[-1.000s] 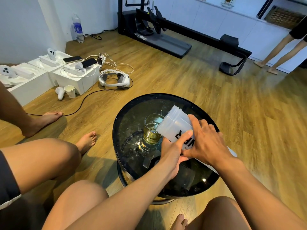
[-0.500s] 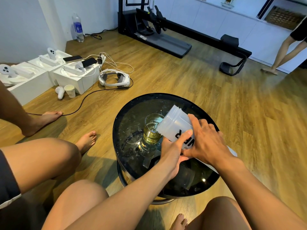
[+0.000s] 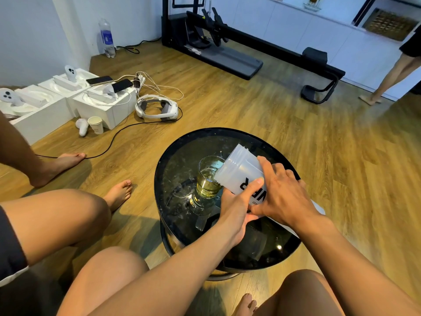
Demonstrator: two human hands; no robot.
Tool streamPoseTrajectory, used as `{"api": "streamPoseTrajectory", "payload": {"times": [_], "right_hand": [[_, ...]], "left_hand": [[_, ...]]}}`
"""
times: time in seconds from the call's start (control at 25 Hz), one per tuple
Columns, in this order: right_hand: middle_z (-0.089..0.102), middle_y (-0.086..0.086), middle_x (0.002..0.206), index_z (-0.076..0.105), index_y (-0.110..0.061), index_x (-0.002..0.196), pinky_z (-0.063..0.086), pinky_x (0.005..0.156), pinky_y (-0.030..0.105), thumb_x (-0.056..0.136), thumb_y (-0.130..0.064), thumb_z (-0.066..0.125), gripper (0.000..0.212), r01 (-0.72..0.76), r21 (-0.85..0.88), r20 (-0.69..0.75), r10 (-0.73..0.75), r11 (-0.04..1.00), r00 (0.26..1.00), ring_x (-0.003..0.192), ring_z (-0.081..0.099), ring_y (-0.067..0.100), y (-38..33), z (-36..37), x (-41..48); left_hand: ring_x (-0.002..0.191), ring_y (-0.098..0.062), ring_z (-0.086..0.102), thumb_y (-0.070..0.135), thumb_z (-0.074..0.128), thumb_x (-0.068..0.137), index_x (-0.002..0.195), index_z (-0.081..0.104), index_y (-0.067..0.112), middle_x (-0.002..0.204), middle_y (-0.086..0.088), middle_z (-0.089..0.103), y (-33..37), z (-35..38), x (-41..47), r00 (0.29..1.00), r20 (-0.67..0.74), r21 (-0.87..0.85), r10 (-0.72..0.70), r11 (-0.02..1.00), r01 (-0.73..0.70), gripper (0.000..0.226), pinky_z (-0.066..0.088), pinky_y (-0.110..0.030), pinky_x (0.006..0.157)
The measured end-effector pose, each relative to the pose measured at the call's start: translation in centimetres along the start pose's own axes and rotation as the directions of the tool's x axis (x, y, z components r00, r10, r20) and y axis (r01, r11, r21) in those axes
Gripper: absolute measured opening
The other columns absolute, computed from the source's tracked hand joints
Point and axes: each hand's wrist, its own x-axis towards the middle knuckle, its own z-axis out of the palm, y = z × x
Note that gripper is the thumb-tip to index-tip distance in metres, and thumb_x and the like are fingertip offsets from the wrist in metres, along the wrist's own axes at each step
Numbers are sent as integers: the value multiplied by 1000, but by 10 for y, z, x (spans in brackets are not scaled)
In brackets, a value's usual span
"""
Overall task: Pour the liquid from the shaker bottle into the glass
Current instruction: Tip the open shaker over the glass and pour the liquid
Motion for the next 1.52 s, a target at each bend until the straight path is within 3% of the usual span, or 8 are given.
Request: {"api": "streamPoseTrajectory", "payload": {"times": [1.52], "right_hand": [[40, 7, 130, 3, -27, 150, 42, 90, 47, 61, -61, 73, 119, 3, -28, 0, -3, 1000, 1000, 115, 44, 29, -3, -2, 1]], "left_hand": [[108, -25, 70, 17, 72, 87, 115, 62, 28, 114, -7, 73, 5, 4, -4, 1000, -2, -32, 2, 999, -3, 31, 60, -47, 72]]}}
